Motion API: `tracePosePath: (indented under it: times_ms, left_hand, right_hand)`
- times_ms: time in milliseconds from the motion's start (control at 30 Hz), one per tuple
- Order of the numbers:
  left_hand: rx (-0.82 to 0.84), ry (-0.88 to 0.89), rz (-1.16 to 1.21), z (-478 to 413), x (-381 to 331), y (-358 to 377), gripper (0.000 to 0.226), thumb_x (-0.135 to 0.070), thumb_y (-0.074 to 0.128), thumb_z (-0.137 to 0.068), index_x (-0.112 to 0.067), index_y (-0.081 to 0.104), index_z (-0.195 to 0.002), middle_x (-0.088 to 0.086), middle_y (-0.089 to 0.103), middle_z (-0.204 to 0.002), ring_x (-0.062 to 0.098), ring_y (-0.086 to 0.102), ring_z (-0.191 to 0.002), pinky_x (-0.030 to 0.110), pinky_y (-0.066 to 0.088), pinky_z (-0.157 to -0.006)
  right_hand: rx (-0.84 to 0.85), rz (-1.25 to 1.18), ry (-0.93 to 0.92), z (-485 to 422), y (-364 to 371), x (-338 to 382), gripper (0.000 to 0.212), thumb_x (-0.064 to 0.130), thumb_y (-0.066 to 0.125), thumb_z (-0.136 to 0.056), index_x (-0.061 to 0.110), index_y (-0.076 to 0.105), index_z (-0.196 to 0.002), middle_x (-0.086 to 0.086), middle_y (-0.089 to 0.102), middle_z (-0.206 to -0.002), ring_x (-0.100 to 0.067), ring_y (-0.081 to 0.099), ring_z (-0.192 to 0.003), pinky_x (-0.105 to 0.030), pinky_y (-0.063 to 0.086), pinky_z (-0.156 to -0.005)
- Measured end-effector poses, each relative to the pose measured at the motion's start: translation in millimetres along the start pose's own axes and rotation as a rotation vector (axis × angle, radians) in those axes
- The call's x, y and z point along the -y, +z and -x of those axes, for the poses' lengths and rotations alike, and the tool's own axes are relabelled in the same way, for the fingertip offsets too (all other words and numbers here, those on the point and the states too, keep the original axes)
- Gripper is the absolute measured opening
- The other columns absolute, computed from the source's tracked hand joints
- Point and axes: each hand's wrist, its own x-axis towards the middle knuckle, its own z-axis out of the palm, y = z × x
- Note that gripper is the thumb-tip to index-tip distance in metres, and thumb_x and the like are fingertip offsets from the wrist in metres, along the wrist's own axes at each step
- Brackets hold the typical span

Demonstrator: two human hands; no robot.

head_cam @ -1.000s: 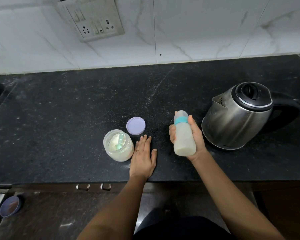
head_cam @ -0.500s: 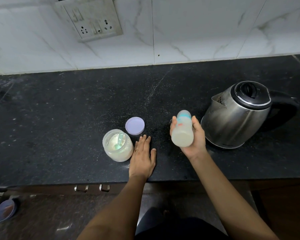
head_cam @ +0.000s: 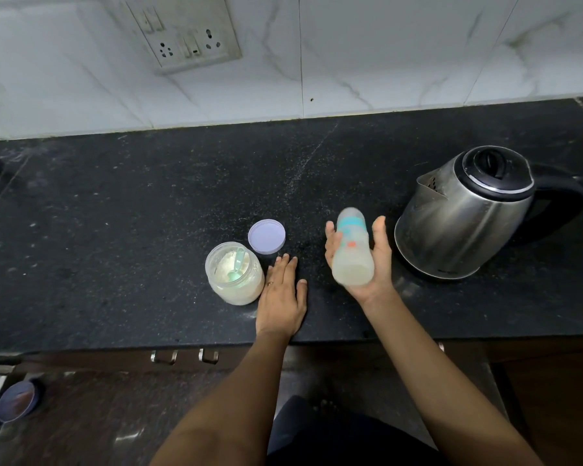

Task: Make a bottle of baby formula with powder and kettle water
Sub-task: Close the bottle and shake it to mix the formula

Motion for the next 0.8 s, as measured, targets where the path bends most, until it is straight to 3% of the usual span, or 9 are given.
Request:
tracePosePath:
  times_ms: [100,267,333,500,567,633,700,800]
  left_hand:
    - [0.011,-0.003,0.011,-0.6,0.2,-0.2,0.048,-0.026,0.037,-0.100,-0.013,0.033,-0.145,0.005,0.028,-0.155,0.014,0.015,-0.145,0.025,0.001,-0.118]
    - [0.006,0.001,0.013,-1.1,0.4,0.0,0.048,-0.027,0.038,-0.100,-0.013,0.034,-0.145,0.005,0.028,-0.155,0.014,0.015,-0.145,0.026,0.003,-0.119]
    - [0.006,0.003,0.008,-0.3,0.3,-0.4,0.048,-0.028,0.035,-0.099,-0.013,0.034,-0.145,0.005,0.028,-0.155,0.014,0.015,-0.145,0.026,0.002,-0.118]
    - [0.010,0.002,-0.001,-0.2,1.4,0.7,0.053,-0.033,0.030,-0.096,-0.013,0.034,-0.145,0.005,0.029,-0.155,0.015,0.016,-0.145,0.025,0.002,-0.118]
    - [0.013,-0.001,0.001,-0.1,1.5,0.8,0.053,-0.034,0.030,-0.096,-0.014,0.034,-0.145,0.005,0.028,-0.155,0.014,0.015,-0.145,0.025,0.001,-0.118]
    - [0.011,-0.003,0.008,-0.6,1.6,0.6,0.051,-0.031,0.033,-0.098,-0.014,0.033,-0.146,0.004,0.028,-0.155,0.014,0.014,-0.146,0.024,0.000,-0.118]
    - [0.007,0.001,0.013,-0.9,1.2,0.6,0.049,-0.028,0.037,-0.099,-0.013,0.033,-0.146,0.004,0.027,-0.155,0.014,0.014,-0.146,0.024,0.000,-0.118]
    - [0.005,0.001,0.010,-0.8,1.0,0.5,0.049,-0.028,0.037,-0.099,-0.013,0.034,-0.146,0.004,0.027,-0.155,0.014,0.014,-0.146,0.026,0.002,-0.119]
  right_hand:
    - [-0.082,-0.070,-0.011,-3.0,-1.8,1.1,0.094,0.036,0.095,-0.043,0.003,0.049,-0.119,-0.011,0.057,-0.098,-0.021,0.067,-0.068,-0.034,0.059,-0.059]
    - [-0.146,-0.015,-0.096,-1.1,17.9,-3.4,0.055,0.046,0.073,-0.072,0.007,0.055,-0.106,-0.010,0.057,-0.089,-0.018,0.059,-0.073,-0.036,0.058,-0.063]
    - [-0.202,0.015,-0.121,-1.9,22.6,-1.8,0.050,0.049,0.067,-0.079,0.008,0.057,-0.105,-0.009,0.057,-0.088,-0.018,0.058,-0.071,-0.035,0.057,-0.062]
    - [-0.358,0.050,-0.135,-6.6,19.0,5.0,0.046,0.039,0.070,-0.083,0.008,0.054,-0.113,-0.014,0.055,-0.104,-0.024,0.062,-0.081,-0.033,0.059,-0.058]
    - [-0.273,0.080,-0.051,-2.4,14.0,6.4,0.057,0.033,0.078,-0.074,0.005,0.053,-0.117,-0.016,0.059,-0.101,-0.025,0.066,-0.077,-0.034,0.059,-0.060]
    - [-0.057,0.156,0.086,2.0,8.7,7.6,0.066,0.029,0.087,-0.063,0.003,0.060,-0.117,-0.014,0.063,-0.097,-0.021,0.067,-0.070,-0.032,0.059,-0.058]
    - [0.041,0.241,0.068,3.9,7.3,5.5,0.069,0.030,0.089,-0.059,0.006,0.062,-0.117,-0.011,0.065,-0.096,-0.019,0.065,-0.068,-0.029,0.057,-0.057]
    - [0.043,0.077,0.004,-0.3,-2.0,5.0,0.084,0.024,0.089,-0.059,0.007,0.048,-0.130,-0.015,0.064,-0.107,-0.023,0.068,-0.078,-0.034,0.059,-0.067]
